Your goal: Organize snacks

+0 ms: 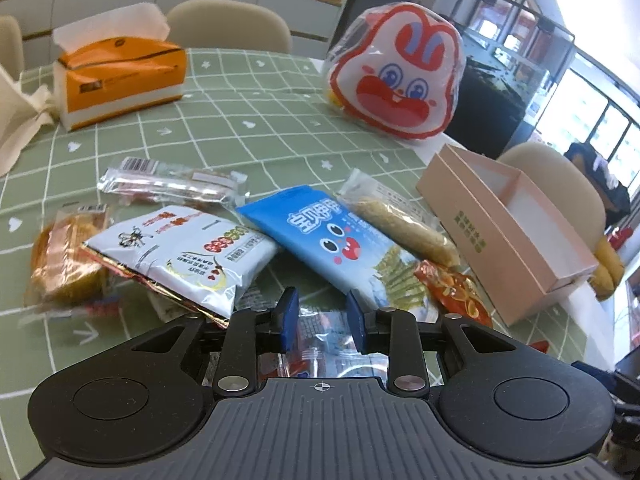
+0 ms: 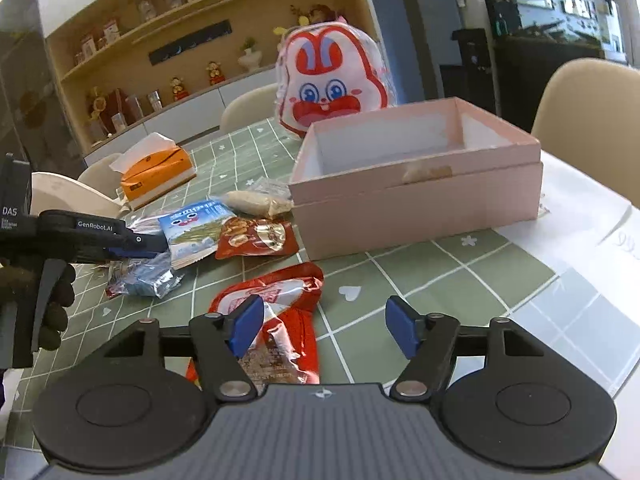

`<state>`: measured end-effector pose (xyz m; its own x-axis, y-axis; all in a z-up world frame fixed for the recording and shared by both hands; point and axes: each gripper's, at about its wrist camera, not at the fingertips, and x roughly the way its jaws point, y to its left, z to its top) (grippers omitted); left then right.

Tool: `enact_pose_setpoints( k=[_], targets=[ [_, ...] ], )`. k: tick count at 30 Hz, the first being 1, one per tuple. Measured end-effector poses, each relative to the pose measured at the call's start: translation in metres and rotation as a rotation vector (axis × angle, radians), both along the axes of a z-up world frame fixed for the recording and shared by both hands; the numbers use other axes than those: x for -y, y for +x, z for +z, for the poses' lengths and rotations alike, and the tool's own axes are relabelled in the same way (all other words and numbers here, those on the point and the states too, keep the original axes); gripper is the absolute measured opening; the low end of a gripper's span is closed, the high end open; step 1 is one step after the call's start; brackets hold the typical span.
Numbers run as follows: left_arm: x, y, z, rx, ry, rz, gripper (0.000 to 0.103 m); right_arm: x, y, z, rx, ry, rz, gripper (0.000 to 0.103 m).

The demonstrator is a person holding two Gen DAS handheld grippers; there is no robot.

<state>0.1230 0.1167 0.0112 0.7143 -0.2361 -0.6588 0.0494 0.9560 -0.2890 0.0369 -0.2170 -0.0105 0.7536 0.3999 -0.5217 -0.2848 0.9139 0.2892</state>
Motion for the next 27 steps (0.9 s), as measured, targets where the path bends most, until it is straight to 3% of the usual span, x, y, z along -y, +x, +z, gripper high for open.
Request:
enact_pose_setpoints(
  k=[8,12,18,27],
  targets=[
    [0.005,-0.015,0.002,-0.042,-0.034,-0.120,0.032,-0.001,-0.002,-0.001,-0.003,-0.008,-0.022,0.069],
    [0.008,-0.015,-0.002,-0.017,-0.017,-0.122,0.032,-0.002,-0.001,-0.001,-0.005,-0.016,-0.025,0.069],
    [0.003,-0.012,-0.007,-0.019,-0.076,-0.093,0.032,0.001,-0.002,-0.003,-0.010,0.001,-0.033,0.070],
    [0.005,-0.054,-0.005,-0.052,-0.120,-0.157,0.032,0.003,0.000,-0.003,-0.026,0.026,-0.003,0.072]
  ],
)
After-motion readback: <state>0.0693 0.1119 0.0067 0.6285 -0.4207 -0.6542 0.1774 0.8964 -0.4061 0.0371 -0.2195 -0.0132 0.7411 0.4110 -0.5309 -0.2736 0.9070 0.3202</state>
